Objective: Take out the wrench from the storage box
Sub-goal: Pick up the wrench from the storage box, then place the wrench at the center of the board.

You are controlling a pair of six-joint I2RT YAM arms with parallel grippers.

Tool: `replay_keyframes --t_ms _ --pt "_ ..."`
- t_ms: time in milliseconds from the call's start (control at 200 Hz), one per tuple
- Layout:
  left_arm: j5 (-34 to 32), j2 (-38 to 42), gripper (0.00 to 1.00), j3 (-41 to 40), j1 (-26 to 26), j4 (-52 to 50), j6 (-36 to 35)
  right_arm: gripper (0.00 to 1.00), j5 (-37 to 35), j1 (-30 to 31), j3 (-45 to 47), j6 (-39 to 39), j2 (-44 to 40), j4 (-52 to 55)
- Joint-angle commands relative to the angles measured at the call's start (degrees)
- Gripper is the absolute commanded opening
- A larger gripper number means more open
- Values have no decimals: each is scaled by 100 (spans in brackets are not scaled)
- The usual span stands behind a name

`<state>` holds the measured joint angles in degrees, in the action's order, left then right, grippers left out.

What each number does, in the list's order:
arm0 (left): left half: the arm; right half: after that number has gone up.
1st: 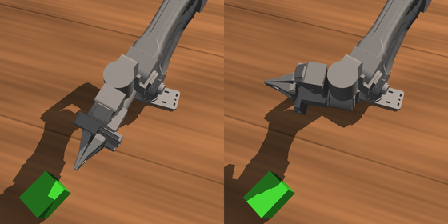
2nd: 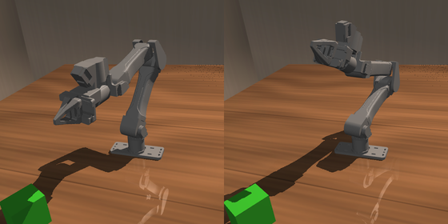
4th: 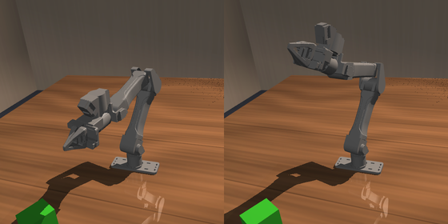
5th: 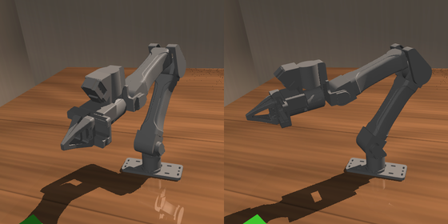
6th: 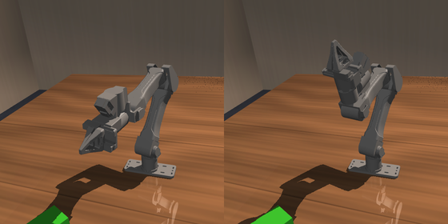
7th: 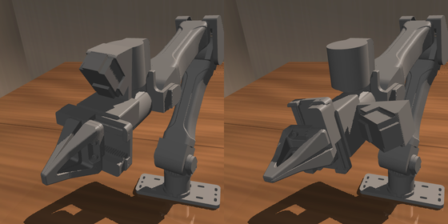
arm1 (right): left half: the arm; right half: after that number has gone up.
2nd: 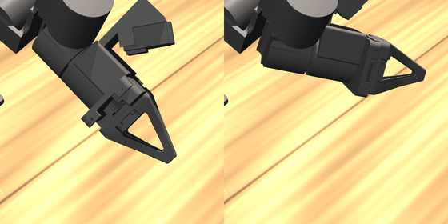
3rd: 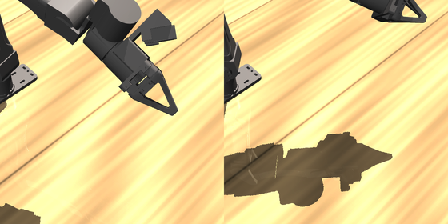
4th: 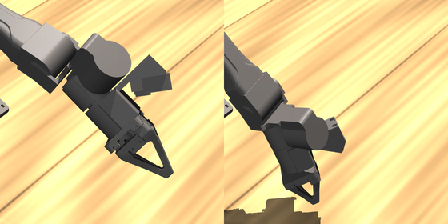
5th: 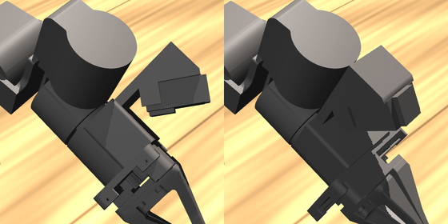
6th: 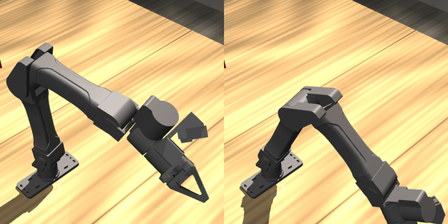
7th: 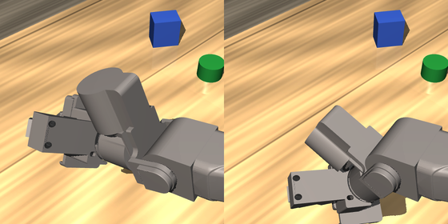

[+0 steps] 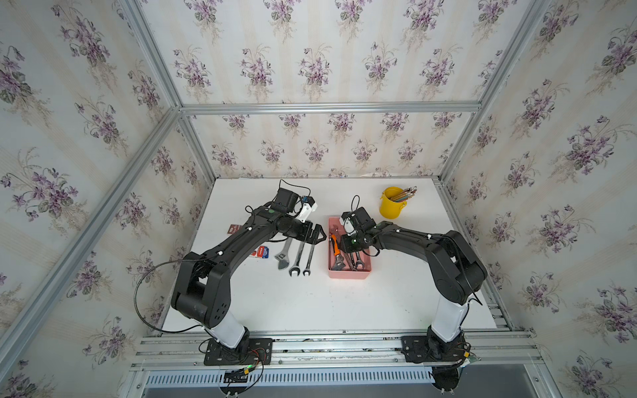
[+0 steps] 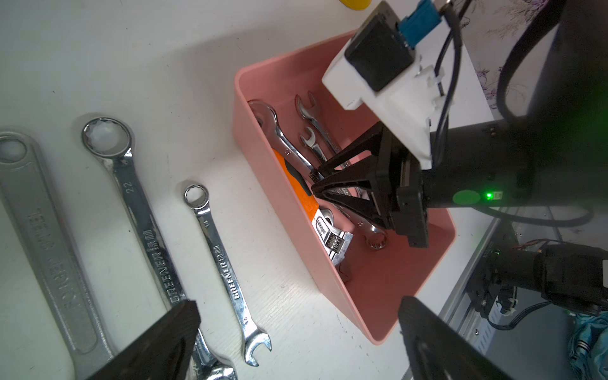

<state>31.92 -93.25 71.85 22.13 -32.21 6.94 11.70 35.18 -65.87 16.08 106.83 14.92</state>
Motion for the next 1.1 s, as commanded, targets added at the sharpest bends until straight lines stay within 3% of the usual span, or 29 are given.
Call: replay_keyframes --t_ms 0,175,340,519,919,1064,1094 --pt "120 2 99 3 -20 112 8 27 154 -11 -49 -80 104 20" --pt "145 -3 99 4 -25 107 9 22 198 -30 -49 -88 197 -22" --pt "150 -10 99 9 -31 98 29 9 308 -39 -49 -37 131 -137" --pt "152 -24 99 4 -30 87 27 3 322 -38 -41 -5 -110 -71" --pt "154 -46 99 39 -29 76 60 0 21 -69 55 217 -1281 491" --pt "161 -37 99 66 -25 59 70 0 6 -353 158 257 -1940 827" --pt "165 -33 99 66 -25 59 71 0 7 -646 204 250 -2090 897"
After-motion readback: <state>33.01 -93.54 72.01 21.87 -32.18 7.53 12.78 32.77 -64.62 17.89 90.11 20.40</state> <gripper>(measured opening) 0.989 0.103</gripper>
